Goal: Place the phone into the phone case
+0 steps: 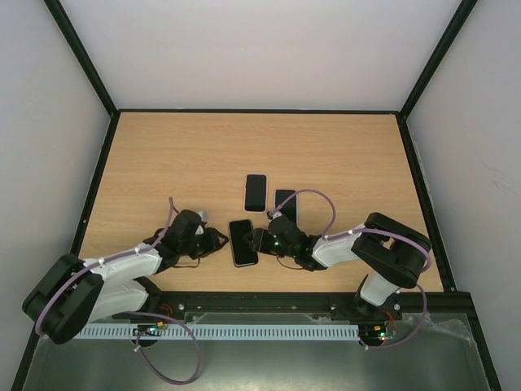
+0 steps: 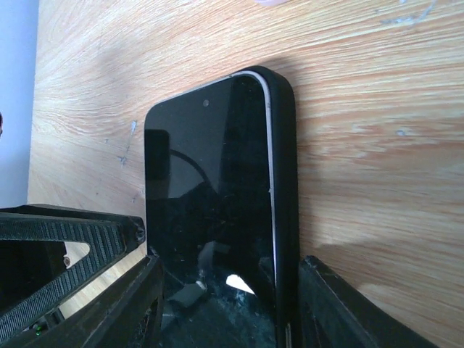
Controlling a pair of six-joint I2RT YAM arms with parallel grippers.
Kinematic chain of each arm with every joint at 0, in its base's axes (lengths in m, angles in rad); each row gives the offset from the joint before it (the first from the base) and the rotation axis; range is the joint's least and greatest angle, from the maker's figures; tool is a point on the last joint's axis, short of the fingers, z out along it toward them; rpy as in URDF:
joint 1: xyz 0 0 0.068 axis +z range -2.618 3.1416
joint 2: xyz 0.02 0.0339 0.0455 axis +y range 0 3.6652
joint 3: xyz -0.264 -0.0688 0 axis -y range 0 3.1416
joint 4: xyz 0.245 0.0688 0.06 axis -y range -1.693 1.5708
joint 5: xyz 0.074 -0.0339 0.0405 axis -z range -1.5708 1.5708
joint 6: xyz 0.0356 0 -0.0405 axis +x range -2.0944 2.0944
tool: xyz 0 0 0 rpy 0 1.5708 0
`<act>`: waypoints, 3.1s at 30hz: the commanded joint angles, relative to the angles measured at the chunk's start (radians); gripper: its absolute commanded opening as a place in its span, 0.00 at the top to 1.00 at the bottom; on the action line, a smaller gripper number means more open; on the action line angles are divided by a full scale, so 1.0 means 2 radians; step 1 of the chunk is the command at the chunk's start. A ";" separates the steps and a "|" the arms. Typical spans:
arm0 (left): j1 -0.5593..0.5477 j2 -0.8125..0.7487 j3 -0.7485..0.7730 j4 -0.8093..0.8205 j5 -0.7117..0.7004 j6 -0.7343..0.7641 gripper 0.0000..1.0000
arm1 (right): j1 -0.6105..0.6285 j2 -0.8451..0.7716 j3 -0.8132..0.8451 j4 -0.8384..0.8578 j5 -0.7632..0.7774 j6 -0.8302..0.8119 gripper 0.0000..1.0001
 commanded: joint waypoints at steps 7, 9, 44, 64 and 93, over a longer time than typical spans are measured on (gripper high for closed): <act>0.002 0.011 -0.010 0.053 0.024 0.010 0.73 | -0.004 0.029 0.009 0.037 -0.025 0.010 0.49; 0.002 0.014 -0.012 0.052 0.020 0.011 0.78 | -0.004 0.029 0.010 0.043 -0.032 0.013 0.49; -0.021 -0.029 -0.069 0.097 0.035 -0.060 0.86 | -0.006 0.018 -0.048 0.223 -0.132 0.107 0.50; -0.021 -0.051 -0.065 0.068 0.021 -0.049 0.83 | -0.006 -0.001 -0.036 0.141 -0.094 0.068 0.50; -0.014 0.003 -0.050 0.063 0.002 -0.007 0.92 | -0.008 0.042 0.007 0.214 -0.147 0.096 0.40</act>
